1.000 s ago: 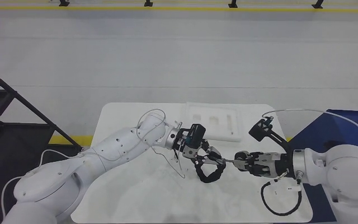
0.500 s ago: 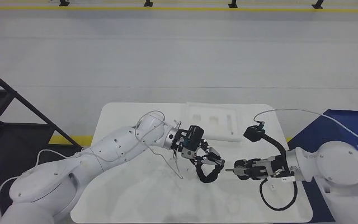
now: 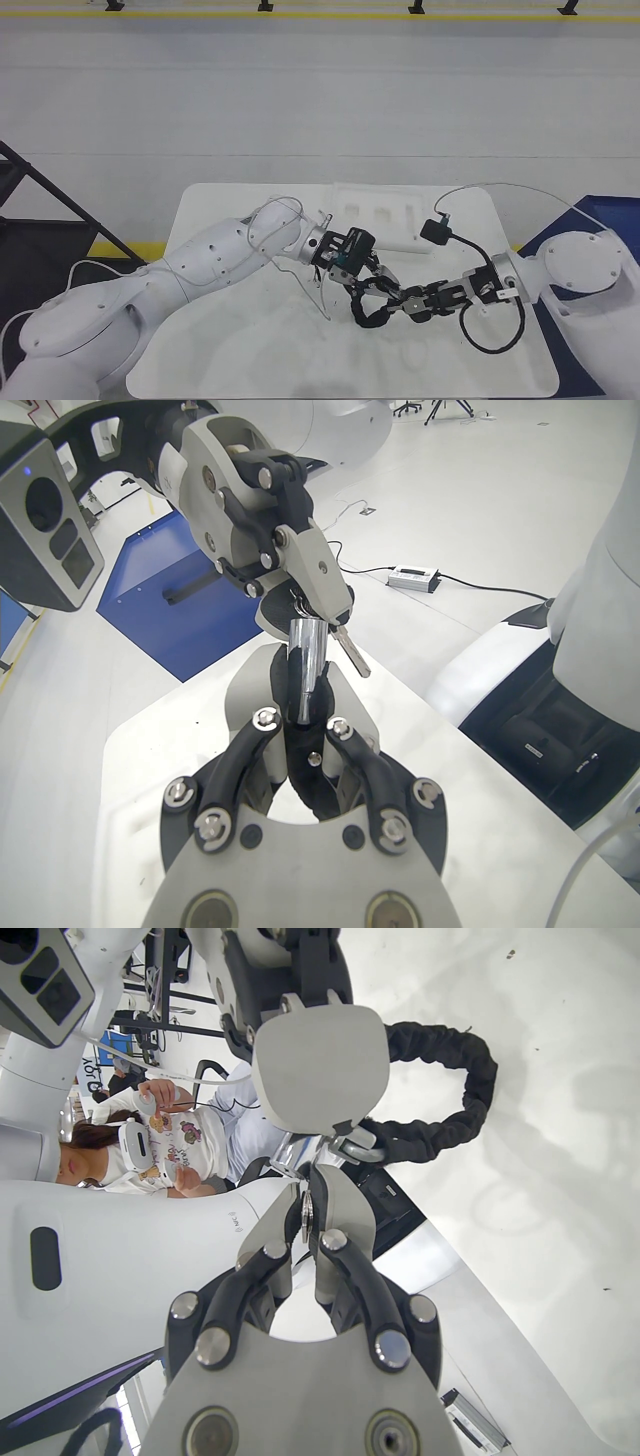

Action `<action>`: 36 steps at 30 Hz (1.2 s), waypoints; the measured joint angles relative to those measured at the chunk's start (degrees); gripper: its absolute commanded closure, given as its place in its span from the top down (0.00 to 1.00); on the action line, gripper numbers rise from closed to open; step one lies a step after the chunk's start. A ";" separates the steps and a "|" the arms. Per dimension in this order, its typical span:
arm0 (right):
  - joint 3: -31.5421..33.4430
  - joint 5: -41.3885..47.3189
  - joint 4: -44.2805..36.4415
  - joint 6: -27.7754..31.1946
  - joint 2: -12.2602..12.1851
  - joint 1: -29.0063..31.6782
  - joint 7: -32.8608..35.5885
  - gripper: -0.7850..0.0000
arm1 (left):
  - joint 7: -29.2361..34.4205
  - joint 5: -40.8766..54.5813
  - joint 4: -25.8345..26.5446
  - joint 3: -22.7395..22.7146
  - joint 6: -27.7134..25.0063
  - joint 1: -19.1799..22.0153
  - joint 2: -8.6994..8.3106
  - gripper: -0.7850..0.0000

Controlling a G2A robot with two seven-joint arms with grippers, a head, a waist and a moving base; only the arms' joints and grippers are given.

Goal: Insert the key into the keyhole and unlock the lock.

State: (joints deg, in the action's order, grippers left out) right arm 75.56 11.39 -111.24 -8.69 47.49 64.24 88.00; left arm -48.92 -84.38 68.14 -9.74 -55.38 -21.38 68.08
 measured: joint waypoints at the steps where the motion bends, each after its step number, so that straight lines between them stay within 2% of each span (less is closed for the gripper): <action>1: -0.15 0.24 0.09 0.10 -0.07 -0.14 0.00 0.00 | 0.03 0.04 -0.06 0.00 -0.03 -0.01 0.08 0.00; 10: -1.23 1.16 0.14 0.50 -0.60 -1.32 0.00 0.00 | -0.05 0.29 -0.89 0.00 0.06 0.05 0.64 0.00; 16: 2.00 0.08 -2.23 -0.39 -1.34 -0.65 -0.87 0.00 | -2.02 -0.46 -2.39 0.00 2.03 0.24 0.49 0.00; 27: 12.74 -8.69 -15.14 -11.64 -3.26 5.24 -6.49 0.00 | -4.34 -2.98 -4.54 0.00 4.36 0.40 0.33 0.00; 36: 13.42 -14.60 -22.05 -16.84 -3.89 8.18 -10.36 0.00 | -2.75 -0.64 -5.64 -0.23 2.77 2.15 0.67 0.00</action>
State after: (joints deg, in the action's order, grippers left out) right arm 88.98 -3.21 -133.30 -25.54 43.60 72.42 77.64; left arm -51.67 -85.03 62.50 -9.97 -52.61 -19.23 68.74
